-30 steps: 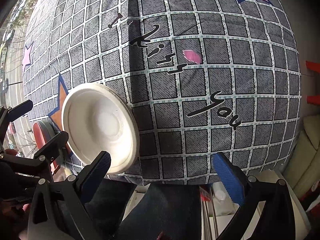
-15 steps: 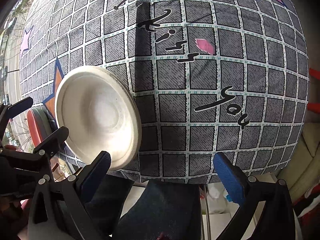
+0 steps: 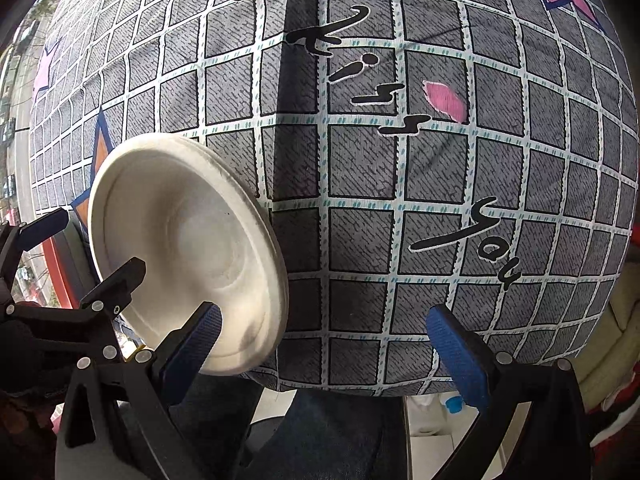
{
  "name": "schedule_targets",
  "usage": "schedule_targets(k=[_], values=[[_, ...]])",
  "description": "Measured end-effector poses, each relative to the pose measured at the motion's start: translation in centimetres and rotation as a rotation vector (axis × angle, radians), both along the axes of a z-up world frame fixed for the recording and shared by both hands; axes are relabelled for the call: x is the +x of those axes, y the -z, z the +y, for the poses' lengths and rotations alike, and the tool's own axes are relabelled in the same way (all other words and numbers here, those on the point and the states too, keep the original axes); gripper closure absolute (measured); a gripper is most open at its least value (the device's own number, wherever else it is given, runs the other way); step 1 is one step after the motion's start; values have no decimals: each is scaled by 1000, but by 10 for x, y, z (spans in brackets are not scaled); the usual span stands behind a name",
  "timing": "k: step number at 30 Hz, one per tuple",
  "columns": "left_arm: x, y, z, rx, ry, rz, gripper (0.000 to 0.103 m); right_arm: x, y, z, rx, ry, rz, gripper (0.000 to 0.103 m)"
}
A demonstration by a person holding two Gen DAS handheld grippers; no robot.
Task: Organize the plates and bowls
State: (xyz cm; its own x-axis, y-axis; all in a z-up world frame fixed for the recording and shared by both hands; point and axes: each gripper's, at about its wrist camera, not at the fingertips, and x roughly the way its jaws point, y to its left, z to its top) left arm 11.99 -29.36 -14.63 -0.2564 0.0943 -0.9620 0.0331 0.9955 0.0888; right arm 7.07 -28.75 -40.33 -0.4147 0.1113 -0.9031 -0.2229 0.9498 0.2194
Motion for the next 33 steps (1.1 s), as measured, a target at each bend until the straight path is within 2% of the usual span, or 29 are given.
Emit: schedule_targets(k=[9,12,15,18,20,21,22,23,24,25,28,33], values=[[-42,43,21,27,-75,-11,0,-12,32,25,-13,6,-15,0],[-48,50,31,8,-112,-17,0,-12,42,26,-1,36,-9,0],[-55,53,36,-31,-115,-24,7,-12,47,29,1,51,-2,2],[-51,53,40,-74,-106,-33,23,-13,46,37,20,24,-13,18],[-56,53,37,-114,-102,-37,43,-15,44,47,36,-6,-22,30],[-59,54,35,-132,-95,-37,48,-18,42,54,47,-22,-21,41],[-62,55,33,-150,-87,-36,59,-19,44,64,57,-34,-14,53],[-64,58,29,-169,-76,-27,68,-25,44,70,68,-42,-3,60],[-67,60,28,-164,-67,-28,67,-31,45,75,82,-45,13,70],[-70,62,29,-158,-64,-29,68,-37,45,79,76,-47,15,72],[-77,64,32,-177,-74,-27,69,-42,44,89,68,-51,17,72],[-81,52,38,-157,-48,-49,68,-55,42,101,67,-52,29,72]])
